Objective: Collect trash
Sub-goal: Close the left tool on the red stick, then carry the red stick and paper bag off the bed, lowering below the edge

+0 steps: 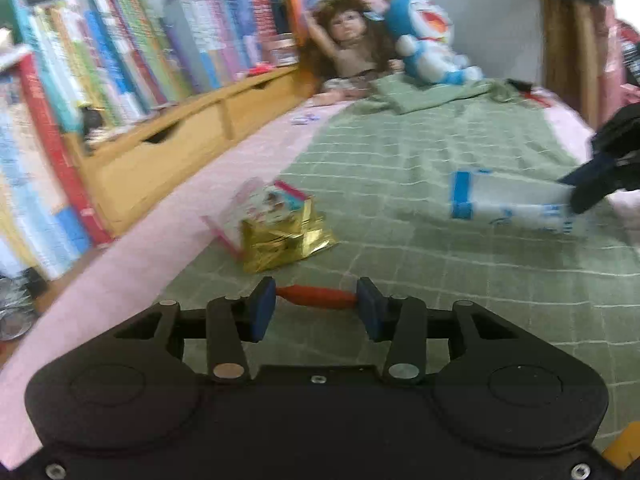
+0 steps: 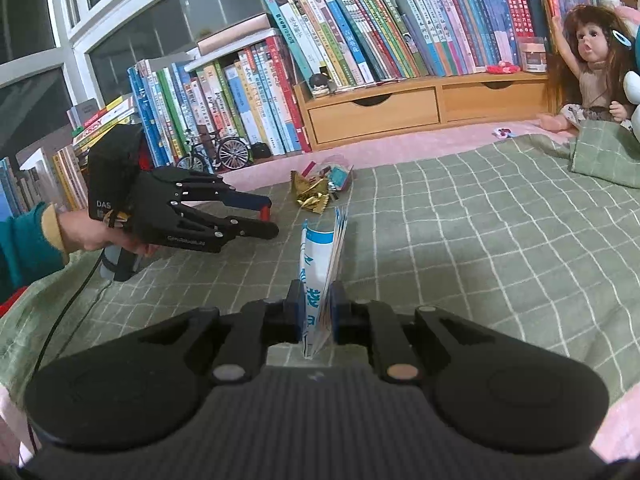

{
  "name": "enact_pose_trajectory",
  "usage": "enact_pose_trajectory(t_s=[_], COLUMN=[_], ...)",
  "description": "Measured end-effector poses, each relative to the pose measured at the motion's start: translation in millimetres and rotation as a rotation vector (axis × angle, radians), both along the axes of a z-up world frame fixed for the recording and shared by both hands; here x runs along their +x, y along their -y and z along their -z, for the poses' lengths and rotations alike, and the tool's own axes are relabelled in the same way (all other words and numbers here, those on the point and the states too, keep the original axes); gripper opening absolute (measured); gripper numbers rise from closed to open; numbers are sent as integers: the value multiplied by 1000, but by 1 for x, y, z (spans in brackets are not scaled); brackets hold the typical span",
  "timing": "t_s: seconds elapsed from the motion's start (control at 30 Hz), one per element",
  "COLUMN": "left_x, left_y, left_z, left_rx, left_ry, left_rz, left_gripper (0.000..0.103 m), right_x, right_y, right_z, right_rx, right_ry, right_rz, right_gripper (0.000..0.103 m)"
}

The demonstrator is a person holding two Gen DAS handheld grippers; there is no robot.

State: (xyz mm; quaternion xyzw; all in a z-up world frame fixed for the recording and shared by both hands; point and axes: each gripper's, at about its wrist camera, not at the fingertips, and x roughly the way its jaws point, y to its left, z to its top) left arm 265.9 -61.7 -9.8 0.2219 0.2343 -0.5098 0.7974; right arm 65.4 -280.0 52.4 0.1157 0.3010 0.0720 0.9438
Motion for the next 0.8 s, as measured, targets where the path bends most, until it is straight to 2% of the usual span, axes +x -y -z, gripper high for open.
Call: enact_pose_trajectory(t_s=[0.1, 0.27, 0.37, 0.5, 0.63, 0.8], left_x=[-16, -44, -67, -97, -142, -195], left_y=[-8, -34, -45, -65, -80, -94], left_z=[-5, -24, -32, -37, -39, -45], left_rx=[7, -63, -43, -46, -67, -143], left_ry=[30, 0, 25, -29, 41, 16], left_rz=[-131, -345, -445, -655, -710, -741], left_gripper=[42, 42, 42, 42, 42, 42], right_x=[-8, -19, -26, -36, -45, -59], right_y=[-6, -19, -31, -48, -61, -68], right_z=[-2, -1, -1, -3, -4, -4], right_rx=[-7, -12, -29, -37, -46, -35], right_ry=[3, -16, -16, -4, 8, 4], right_rz=[3, -11, -23, -37, -42, -46], right_gripper=[16, 16, 16, 16, 16, 16])
